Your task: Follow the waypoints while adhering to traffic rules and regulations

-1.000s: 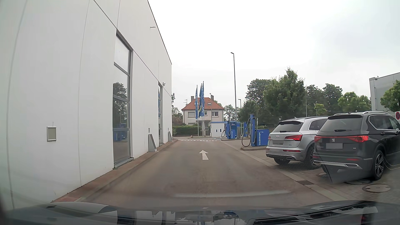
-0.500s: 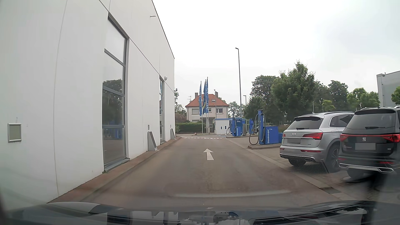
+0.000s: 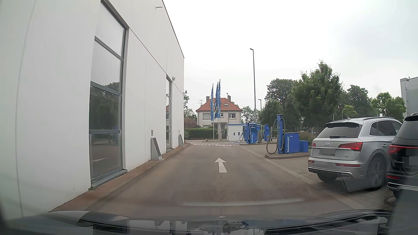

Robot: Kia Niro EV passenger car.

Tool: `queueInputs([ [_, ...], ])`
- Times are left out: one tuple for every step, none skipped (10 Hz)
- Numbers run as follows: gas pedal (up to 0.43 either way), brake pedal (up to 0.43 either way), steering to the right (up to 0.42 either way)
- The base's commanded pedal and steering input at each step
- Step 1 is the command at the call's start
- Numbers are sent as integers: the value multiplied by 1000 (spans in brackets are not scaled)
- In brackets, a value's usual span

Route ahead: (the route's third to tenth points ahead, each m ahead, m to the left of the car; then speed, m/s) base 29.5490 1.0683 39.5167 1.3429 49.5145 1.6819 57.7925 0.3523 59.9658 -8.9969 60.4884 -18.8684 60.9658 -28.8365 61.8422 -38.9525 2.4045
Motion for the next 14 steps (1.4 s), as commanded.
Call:
queueInputs([
  [28, 0, -19],
  [28, 0, -17],
  [28, 0, -8],
  [28, 0, -6],
  [39, 0, -10],
  [39, 0, -10],
  [47, 0, -6],
  [47, 0, -4],
  [47, 0, -4],
  [47, 0, -4],
  [59, 0, -5],
  [79, 0, -6],
  [87, 0, -6],
  [98, 0, -6],
])
